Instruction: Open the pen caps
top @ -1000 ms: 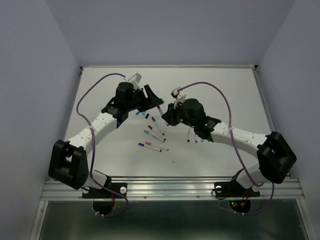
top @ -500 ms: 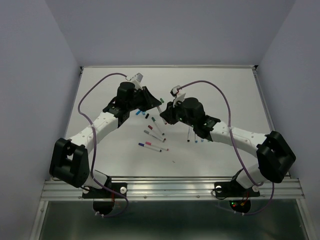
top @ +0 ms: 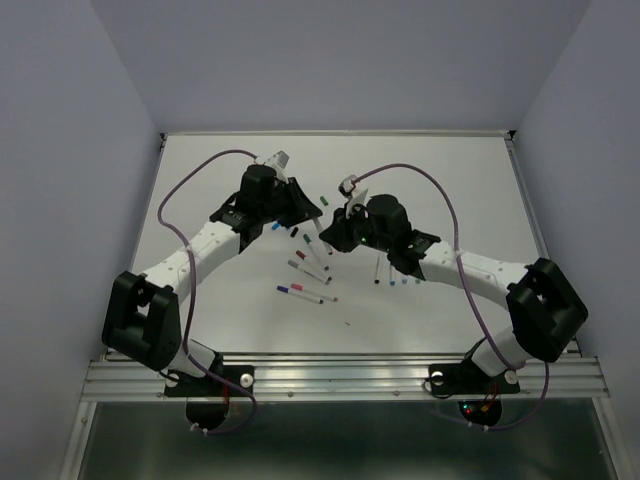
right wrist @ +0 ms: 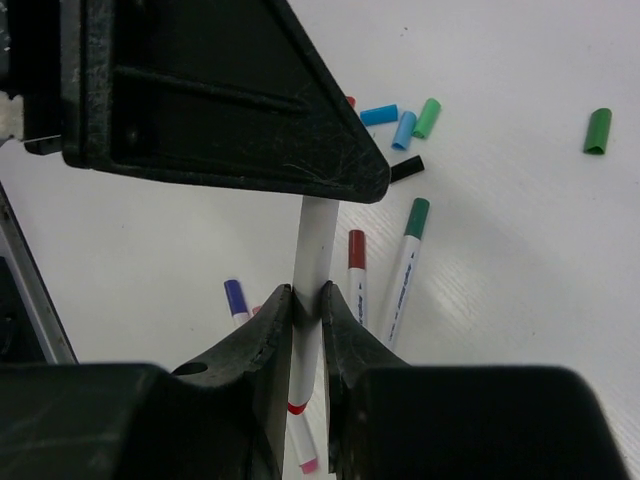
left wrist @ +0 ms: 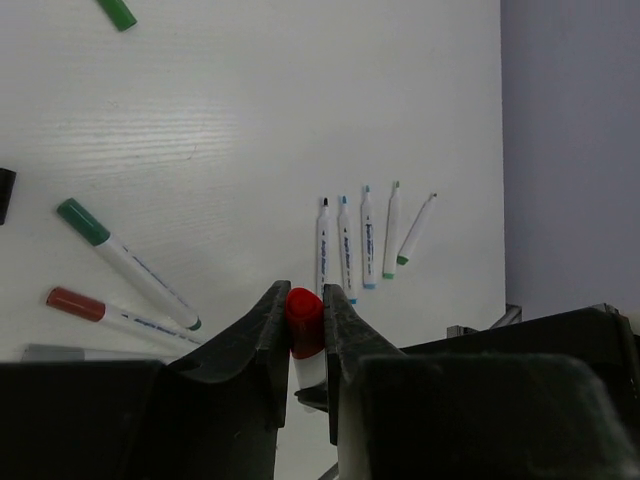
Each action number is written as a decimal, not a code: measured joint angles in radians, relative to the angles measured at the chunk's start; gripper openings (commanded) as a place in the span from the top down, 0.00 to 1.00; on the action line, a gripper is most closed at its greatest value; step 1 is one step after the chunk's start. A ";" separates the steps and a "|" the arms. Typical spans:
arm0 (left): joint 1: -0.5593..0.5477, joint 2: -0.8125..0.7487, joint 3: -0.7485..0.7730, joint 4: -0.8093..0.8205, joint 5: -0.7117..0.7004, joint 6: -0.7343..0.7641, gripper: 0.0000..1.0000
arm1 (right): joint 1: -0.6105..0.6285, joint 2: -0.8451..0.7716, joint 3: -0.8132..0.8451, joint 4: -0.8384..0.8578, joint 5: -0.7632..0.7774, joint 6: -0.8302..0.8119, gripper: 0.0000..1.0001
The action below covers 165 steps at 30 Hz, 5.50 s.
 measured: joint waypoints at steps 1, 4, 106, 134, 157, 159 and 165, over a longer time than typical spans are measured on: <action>-0.002 0.006 0.008 -0.016 -0.004 0.000 1.00 | -0.003 0.000 -0.012 0.010 -0.018 0.000 0.99; -0.006 0.051 0.062 -0.101 -0.002 -0.004 1.00 | -0.006 -0.012 -0.076 0.077 -0.045 0.010 0.99; 0.179 0.206 -0.051 -0.110 -0.238 0.009 0.52 | -0.113 -0.067 -0.247 -0.355 0.541 0.386 0.61; 0.161 -0.165 -0.053 -0.198 -0.418 -0.018 0.01 | 0.013 0.258 0.178 -0.217 0.337 -0.011 0.00; 0.161 -0.209 -0.094 -0.238 -0.509 -0.046 0.01 | 0.092 0.473 0.265 -0.211 0.495 -0.020 0.56; 0.161 -0.209 -0.094 -0.238 -0.512 -0.046 0.01 | 0.092 0.469 0.254 -0.201 0.496 -0.017 0.58; 0.161 -0.209 -0.094 -0.240 -0.515 -0.046 0.01 | 0.092 0.467 0.242 -0.183 0.503 -0.005 0.84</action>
